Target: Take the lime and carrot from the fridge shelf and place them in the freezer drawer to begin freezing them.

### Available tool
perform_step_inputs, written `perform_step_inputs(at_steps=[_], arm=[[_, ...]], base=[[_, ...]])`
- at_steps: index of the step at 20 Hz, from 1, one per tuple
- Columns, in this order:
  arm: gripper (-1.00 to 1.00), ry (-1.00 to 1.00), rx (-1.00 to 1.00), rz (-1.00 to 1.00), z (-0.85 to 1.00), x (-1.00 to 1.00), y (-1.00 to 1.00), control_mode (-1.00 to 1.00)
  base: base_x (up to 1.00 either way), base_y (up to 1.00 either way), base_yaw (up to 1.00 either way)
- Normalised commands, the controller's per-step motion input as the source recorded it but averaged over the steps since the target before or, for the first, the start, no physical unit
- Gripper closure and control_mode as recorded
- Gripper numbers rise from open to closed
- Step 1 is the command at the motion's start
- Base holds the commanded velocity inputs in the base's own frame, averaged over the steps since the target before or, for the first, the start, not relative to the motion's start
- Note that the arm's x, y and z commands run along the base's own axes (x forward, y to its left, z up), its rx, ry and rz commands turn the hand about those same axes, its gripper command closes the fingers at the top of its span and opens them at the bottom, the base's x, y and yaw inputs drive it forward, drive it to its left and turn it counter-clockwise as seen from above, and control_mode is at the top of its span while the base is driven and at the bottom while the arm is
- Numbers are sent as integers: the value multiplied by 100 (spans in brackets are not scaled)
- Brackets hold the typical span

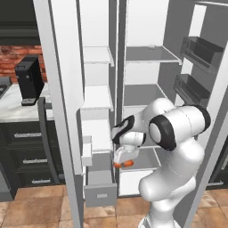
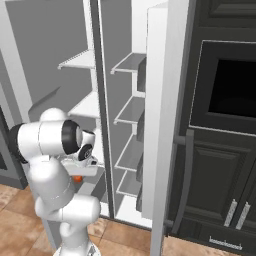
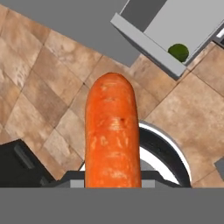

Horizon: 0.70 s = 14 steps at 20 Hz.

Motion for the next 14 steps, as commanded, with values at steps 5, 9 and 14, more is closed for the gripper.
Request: perform_step_inputs(at_steps=[5,9,14], arm=[[100,-3,0,2,-43,11,18,-100],[100,-7,0,3,-35,16,15,-100],[100,-4,0,3,-41,25,4,-100]], base=[[0,0,0],[0,0,0],[0,0,0]])
